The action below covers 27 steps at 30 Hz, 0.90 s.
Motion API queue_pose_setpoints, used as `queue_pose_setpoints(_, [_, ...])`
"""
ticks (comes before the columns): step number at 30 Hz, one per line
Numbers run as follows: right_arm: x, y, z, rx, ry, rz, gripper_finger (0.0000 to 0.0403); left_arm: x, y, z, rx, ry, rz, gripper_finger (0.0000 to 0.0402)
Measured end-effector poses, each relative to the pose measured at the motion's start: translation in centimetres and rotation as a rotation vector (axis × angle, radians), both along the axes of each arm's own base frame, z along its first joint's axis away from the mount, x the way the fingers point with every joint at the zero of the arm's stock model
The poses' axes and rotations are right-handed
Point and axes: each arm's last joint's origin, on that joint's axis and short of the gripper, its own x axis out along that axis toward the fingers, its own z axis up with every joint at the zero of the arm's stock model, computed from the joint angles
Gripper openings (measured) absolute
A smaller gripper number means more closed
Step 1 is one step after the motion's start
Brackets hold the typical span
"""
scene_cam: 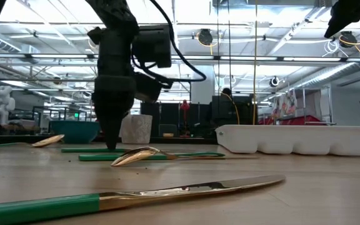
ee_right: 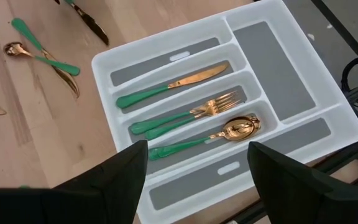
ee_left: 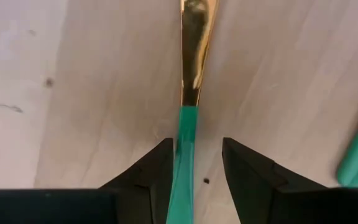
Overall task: Sort silverware
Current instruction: Put the green table knife into the white cutlery tray
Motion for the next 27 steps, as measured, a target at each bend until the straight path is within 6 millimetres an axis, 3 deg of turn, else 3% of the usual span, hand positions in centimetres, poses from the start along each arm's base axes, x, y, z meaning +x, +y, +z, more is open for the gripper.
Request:
queue_pose_setpoints(8, [-0.1, 0.0, 0.0, -0.001, -0.004, -0.004, 0.027, 0.2, 0.2, 0.8, 0.051, -0.021, -0.056, 0.0146])
queue_pose_setpoints(21, [-0.1, 0.0, 0.0, 0.005, -0.007, -0.007, 0.027, 1.2, 0.3, -2.9, 0.043, 0.054, -0.098, 0.0144])
queue_pose_setpoints(24, [-0.1, 0.0, 0.0, 0.007, -0.007, -0.009, 0.027, 1.3, 0.5, -3.6, -0.002, 0.068, -0.127, 0.0115])
queue_pose_setpoints(27, [-0.1, 0.0, 0.0, 0.007, -0.008, -0.01, 0.027, 1.3, 0.6, -3.6, -0.003, 0.063, -0.145, 0.0043])
